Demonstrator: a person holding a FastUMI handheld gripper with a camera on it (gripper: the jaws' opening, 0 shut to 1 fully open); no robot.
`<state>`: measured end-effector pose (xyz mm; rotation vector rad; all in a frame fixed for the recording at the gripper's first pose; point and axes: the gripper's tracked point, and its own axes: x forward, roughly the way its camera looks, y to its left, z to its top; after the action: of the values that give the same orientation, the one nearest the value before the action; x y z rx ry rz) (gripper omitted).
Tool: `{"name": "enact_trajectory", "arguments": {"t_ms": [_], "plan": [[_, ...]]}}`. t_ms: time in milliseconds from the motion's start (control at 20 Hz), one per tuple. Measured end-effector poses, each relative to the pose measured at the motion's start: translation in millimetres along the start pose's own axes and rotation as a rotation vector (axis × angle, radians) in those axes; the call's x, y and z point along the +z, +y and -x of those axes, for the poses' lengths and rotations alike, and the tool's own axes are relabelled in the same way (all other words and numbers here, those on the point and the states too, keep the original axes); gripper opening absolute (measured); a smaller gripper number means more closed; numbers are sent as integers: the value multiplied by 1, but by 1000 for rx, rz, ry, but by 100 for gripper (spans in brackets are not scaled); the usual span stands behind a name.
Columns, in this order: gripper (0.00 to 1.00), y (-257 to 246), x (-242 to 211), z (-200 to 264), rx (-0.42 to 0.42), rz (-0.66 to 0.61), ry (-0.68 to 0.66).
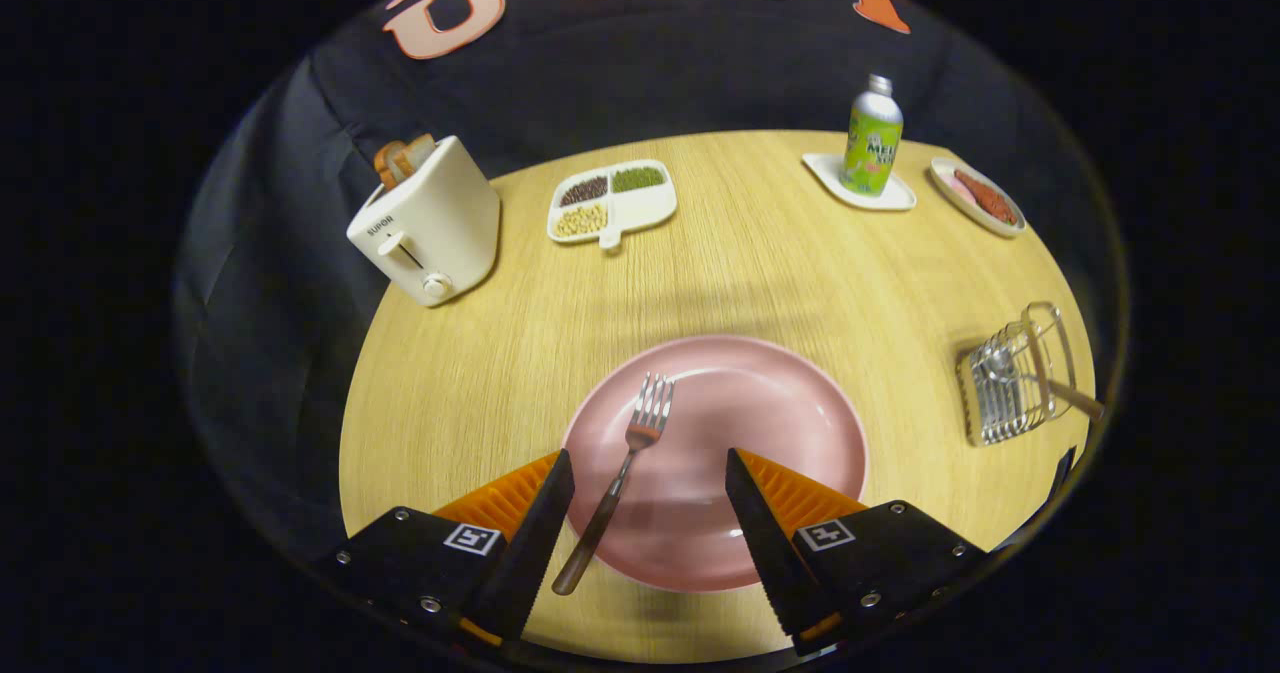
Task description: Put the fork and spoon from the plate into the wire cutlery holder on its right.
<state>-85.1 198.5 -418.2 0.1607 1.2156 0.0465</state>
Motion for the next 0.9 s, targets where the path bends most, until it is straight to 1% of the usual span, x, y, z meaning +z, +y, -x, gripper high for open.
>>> {"name": "enact_trajectory", "arguments": {"t_ms": [100,150,200,250,300,450,500,550,600,650,700,750,800,850,900], "plan": [[88,1,-8,-7,-4,-4,46],[84,2,-9,-9,-1,-1,59],[82,4,-12,-12,1,-4,84],[77,5,-16,-15,2,-12,112],[75,4,-22,-18,-4,-14,148],[62,8,-30,-23,-5,-28,212],[59,7,-32,-25,-12,-26,228],[51,6,-34,-27,-15,-32,245],[46,4,-38,-27,-22,-35,266],[33,0,-41,-28,-36,-36,289],[27,-1,-45,-28,-41,-38,308],[20,-4,-47,-30,-53,-32,315],[18,-6,-46,-29,-56,-20,312],[11,-4,-45,-31,-38,-6,304],[10,-4,-45,-31,-32,20,297]]}}
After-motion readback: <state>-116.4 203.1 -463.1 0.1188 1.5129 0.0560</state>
